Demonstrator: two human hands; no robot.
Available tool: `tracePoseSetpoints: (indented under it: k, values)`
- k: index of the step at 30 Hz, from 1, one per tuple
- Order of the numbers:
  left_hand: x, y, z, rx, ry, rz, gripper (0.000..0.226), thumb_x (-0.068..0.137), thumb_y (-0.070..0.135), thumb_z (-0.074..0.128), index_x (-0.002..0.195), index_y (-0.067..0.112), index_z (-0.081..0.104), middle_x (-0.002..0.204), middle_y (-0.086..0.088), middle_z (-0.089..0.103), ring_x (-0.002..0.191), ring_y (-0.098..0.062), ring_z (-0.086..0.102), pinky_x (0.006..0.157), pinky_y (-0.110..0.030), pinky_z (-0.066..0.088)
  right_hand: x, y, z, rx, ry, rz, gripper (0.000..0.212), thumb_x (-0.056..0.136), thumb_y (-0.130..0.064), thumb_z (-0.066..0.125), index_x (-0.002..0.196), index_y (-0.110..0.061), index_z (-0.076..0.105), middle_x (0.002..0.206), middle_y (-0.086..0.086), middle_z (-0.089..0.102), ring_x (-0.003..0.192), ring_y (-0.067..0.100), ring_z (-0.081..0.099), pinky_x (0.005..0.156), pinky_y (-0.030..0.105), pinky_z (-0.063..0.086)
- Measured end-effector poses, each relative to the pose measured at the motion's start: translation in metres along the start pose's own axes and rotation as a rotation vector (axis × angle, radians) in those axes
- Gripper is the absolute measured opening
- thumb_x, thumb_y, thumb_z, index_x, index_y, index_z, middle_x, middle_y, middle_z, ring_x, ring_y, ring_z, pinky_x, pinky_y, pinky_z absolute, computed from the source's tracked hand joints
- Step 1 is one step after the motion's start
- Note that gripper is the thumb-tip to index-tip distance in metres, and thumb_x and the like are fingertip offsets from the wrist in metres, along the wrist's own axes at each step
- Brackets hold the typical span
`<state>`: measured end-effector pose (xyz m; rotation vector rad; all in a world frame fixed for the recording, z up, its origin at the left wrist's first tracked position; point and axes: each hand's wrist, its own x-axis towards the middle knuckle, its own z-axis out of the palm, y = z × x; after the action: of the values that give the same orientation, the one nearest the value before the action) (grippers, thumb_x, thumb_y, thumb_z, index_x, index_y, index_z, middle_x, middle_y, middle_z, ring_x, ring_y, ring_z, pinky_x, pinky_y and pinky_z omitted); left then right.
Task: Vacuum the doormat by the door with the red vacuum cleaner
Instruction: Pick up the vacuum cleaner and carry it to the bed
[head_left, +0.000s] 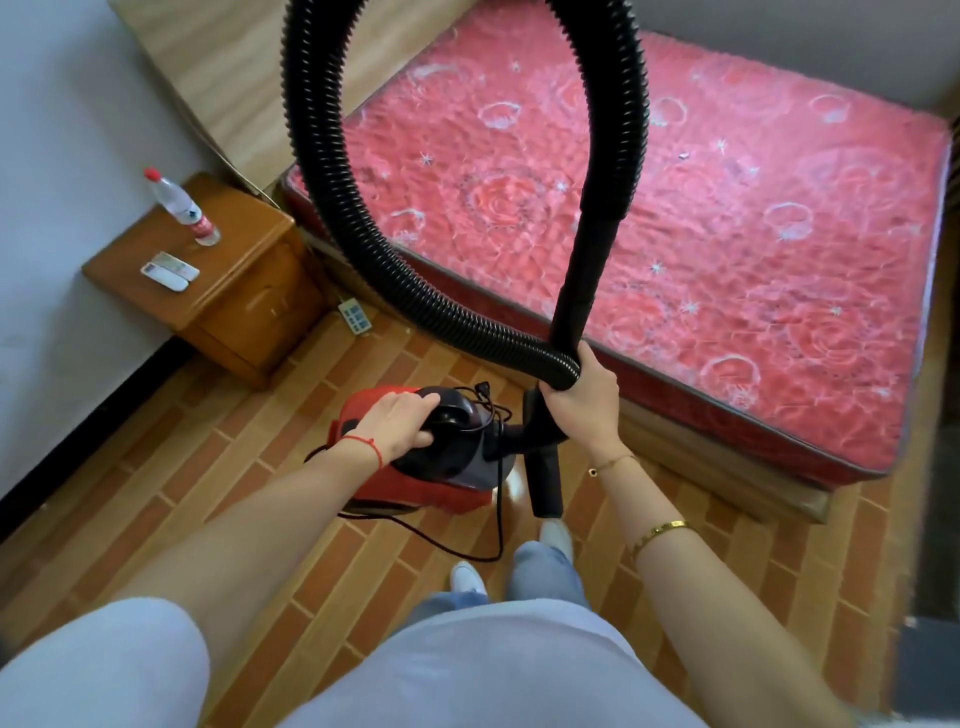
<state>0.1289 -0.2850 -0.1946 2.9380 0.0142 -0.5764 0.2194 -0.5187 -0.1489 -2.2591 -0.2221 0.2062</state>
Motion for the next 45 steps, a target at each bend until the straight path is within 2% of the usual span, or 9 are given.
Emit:
tracePoseSetpoints:
  k: [8,13,20,27,30,34,38,42,45]
  values:
    - [0.026,-0.059,-0.017,-0.001,-0.012,-0.010,0.026,0.084,0.022,0.066,0.097,0.014,0.045,0.093,-0.011,0.065,0.090,-0.033,0.063,0.069,-0.037,0.044,0.046,-0.034,0.042,-0.004,0.001,0.001,0.041,0.076,-0.011,0.066,0.114,-0.024,0.058,0.091,-0.002,0.071,0.083,0.022,0.069,0.070,0.039,0.058]
    - [0.067,-0.093,-0.029,-0.001,-0.051,0.003,0.024,0.085,0.023,0.064,0.100,0.014,0.047,0.095,-0.011,0.064,0.089,-0.033,0.062,0.072,-0.040,0.048,0.093,-0.045,0.063,0.021,0.010,0.020,0.042,0.078,-0.014,0.069,0.117,-0.024,0.058,0.087,-0.007,0.067,0.084,0.018,0.068,0.071,0.033,0.056]
    - [0.133,-0.132,-0.054,0.017,-0.089,0.026,0.027,0.087,0.021,0.061,0.110,0.012,0.049,0.103,-0.013,0.065,0.097,-0.036,0.061,0.072,-0.037,0.040,0.166,-0.057,0.086,0.032,-0.005,0.058,0.039,0.078,-0.021,0.068,0.114,-0.029,0.058,0.090,-0.006,0.071,0.083,0.017,0.068,0.072,0.039,0.058]
    - [0.196,-0.171,-0.076,0.032,-0.114,0.082,0.026,0.089,0.020,0.059,0.112,0.012,0.049,0.105,-0.012,0.065,0.099,-0.035,0.060,0.072,-0.037,0.037,0.225,-0.075,0.108,0.010,0.012,0.089,0.035,0.080,-0.020,0.065,0.113,-0.027,0.056,0.086,-0.008,0.068,0.079,0.017,0.066,0.065,0.032,0.053]
    - [0.223,-0.189,-0.081,0.051,-0.142,0.132,0.028,0.089,0.020,0.058,0.114,0.012,0.049,0.107,-0.012,0.064,0.101,-0.036,0.060,0.077,-0.038,0.040,0.245,-0.081,0.120,-0.009,0.040,0.106,0.037,0.080,-0.019,0.065,0.115,-0.025,0.056,0.083,-0.009,0.065,0.078,0.020,0.066,0.061,0.028,0.047]
    - [0.256,-0.221,-0.079,0.052,-0.184,0.220,0.029,0.088,0.020,0.059,0.114,0.012,0.048,0.106,-0.012,0.064,0.099,-0.036,0.060,0.078,-0.040,0.043,0.262,-0.086,0.143,-0.011,0.069,0.166,0.039,0.080,-0.015,0.064,0.117,-0.023,0.055,0.086,-0.002,0.070,0.078,0.022,0.068,0.064,0.032,0.053]
    - [0.282,-0.249,-0.075,0.081,-0.226,0.320,0.028,0.089,0.019,0.057,0.113,0.010,0.047,0.106,-0.014,0.064,0.099,-0.038,0.059,0.077,-0.041,0.043,0.271,-0.091,0.173,-0.036,0.118,0.256,0.043,0.080,-0.012,0.063,0.120,-0.024,0.055,0.083,0.000,0.070,0.075,0.024,0.067,0.061,0.030,0.050]
    - [0.305,-0.278,-0.055,0.108,-0.250,0.383,0.031,0.088,0.020,0.056,0.116,0.010,0.047,0.109,-0.015,0.063,0.103,-0.038,0.058,0.081,-0.042,0.044,0.276,-0.082,0.213,-0.035,0.161,0.315,0.038,0.079,-0.013,0.062,0.113,-0.027,0.054,0.081,-0.002,0.070,0.074,0.025,0.068,0.063,0.038,0.056]
    - [0.326,-0.296,-0.032,0.127,-0.259,0.408,0.032,0.088,0.021,0.056,0.117,0.010,0.047,0.110,-0.014,0.063,0.103,-0.038,0.058,0.082,-0.043,0.043,0.283,-0.066,0.239,-0.047,0.183,0.337,0.037,0.079,-0.012,0.062,0.111,-0.029,0.054,0.077,-0.006,0.068,0.072,0.023,0.067,0.060,0.035,0.054]
